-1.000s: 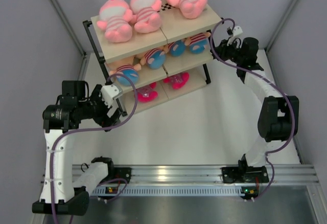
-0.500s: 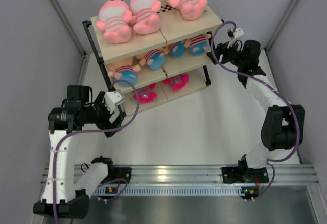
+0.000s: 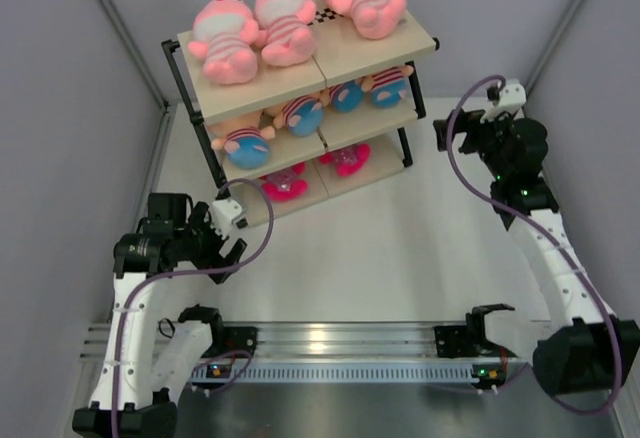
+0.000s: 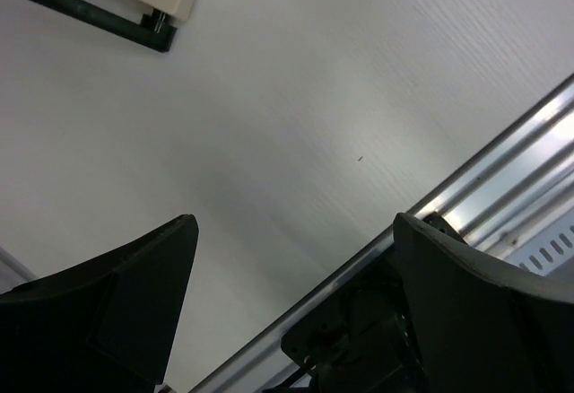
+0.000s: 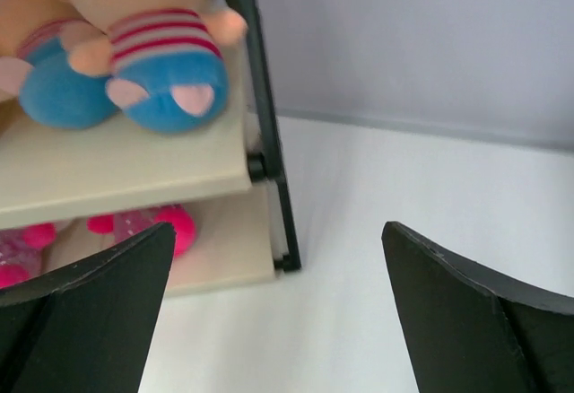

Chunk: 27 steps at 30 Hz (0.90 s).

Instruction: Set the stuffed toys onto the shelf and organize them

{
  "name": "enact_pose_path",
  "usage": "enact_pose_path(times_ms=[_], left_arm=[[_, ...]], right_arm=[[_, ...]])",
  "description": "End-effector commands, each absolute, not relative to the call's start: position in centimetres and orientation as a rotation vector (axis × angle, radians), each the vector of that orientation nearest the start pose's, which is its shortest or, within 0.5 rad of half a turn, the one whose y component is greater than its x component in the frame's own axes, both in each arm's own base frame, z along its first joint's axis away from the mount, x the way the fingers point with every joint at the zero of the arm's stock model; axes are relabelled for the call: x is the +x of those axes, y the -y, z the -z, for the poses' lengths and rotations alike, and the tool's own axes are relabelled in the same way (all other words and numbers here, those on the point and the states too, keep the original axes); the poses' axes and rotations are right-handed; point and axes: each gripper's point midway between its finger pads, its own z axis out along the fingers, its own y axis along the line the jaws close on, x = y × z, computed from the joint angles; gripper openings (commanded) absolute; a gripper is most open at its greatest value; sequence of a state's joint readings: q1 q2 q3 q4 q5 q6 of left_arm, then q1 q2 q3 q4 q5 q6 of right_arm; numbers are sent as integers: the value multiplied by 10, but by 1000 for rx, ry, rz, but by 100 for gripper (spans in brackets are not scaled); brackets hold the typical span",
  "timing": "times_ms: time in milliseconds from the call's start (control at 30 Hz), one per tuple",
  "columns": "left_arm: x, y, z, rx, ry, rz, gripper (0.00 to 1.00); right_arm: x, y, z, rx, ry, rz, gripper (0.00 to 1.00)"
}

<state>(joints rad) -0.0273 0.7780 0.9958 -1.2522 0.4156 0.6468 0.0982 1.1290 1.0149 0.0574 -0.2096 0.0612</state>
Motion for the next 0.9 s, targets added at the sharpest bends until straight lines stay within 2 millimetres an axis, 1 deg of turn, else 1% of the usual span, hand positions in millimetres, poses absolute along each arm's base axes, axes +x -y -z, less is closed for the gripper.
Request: enact_pose_path(times_ms=[0,33,67,100,133,167,233,267,333,367,467,500,533,600,633,767,867], left_arm=[[184,33,-177,789,-2276,114,96],[185,32,-175,775,-2271,101,96],[186,28,-168,756,-2274,76,96],[187,28,-165,732,-2273,74,96],[192,28,-165,714,-2250,63,95],[192,27,-159,718,-2250,58,96],[196,19,-155,671,-2258,2,96],[198,16,-152,651,-2259,-15,96],[198,13,-148,636,-2264,-36,97],[198,12,-145,638,-2264,-43,96],[198,7,-136,626,-2272,-77,96],[198,5,-135,615,-2272,-88,96],[199,2,-135,599,-2271,-109,96],[200,2,-134,594,-2266,-110,96],[200,1,-133,591,-2264,-112,96],[201,-1,-130,584,-2260,-124,96],[201,-3,-127,576,-2259,-132,96]], right_arm=[[359,-37,-293,63,-1731,-149,99],[350,-30,-270,92,-1777,-117,100],[339,-24,-268,127,-1773,-96,100],[334,-14,-257,167,-1790,-51,99],[327,-11,-244,183,-1815,-39,99],[316,-8,-228,211,-1833,-36,99],[306,-7,-210,232,-1850,-42,99],[297,-8,-198,260,-1851,-62,99],[290,-8,-189,274,-1840,-74,99],[284,-6,-182,299,-1830,-81,99],[275,4,-172,408,-1787,-71,99],[273,7,-171,425,-1774,-63,99],[270,7,-161,429,-1786,-59,99],[268,11,-159,454,-1762,-57,99],[266,10,-154,460,-1762,-62,99],[265,9,-165,457,-1717,-89,100],[262,13,-165,480,-1707,-72,100]])
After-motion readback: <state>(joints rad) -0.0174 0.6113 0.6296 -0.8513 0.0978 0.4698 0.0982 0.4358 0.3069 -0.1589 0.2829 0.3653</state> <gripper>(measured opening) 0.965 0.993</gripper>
